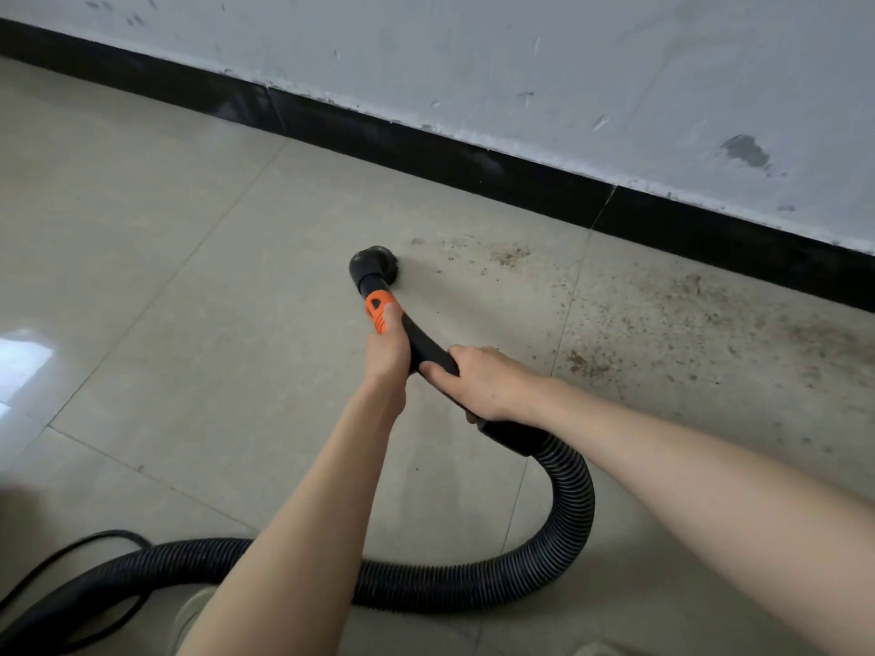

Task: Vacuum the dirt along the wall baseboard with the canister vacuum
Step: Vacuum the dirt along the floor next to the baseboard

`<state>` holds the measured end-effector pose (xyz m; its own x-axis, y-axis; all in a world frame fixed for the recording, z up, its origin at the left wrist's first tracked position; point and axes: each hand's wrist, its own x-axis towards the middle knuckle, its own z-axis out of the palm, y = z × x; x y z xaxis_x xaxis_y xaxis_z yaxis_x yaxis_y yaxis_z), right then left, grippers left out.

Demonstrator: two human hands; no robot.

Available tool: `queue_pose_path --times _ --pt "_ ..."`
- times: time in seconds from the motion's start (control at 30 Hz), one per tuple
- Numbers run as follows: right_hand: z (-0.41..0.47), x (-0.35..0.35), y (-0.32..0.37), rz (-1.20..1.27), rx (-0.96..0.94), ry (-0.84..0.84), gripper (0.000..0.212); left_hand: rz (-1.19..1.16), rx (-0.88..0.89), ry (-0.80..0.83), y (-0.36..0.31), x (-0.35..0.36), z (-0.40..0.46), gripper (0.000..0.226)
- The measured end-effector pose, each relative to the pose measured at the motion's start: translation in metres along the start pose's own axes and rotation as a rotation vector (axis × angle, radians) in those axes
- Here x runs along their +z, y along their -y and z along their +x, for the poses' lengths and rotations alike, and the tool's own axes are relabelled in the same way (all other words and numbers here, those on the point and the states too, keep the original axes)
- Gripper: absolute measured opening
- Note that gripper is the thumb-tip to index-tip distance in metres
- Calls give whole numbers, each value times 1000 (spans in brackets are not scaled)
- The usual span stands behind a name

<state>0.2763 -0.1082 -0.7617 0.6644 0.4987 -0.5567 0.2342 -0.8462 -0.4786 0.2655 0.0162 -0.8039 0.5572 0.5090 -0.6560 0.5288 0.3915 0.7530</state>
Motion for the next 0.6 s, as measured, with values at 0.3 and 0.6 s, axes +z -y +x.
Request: queue_pose_path --times 0.3,0.6 --pt "18 -11 5 -94 42 -65 51 32 -21 102 -20 10 20 38" --pt "25 -19 -16 77 82 -93 46 122 -5 180 -30 37 19 41"
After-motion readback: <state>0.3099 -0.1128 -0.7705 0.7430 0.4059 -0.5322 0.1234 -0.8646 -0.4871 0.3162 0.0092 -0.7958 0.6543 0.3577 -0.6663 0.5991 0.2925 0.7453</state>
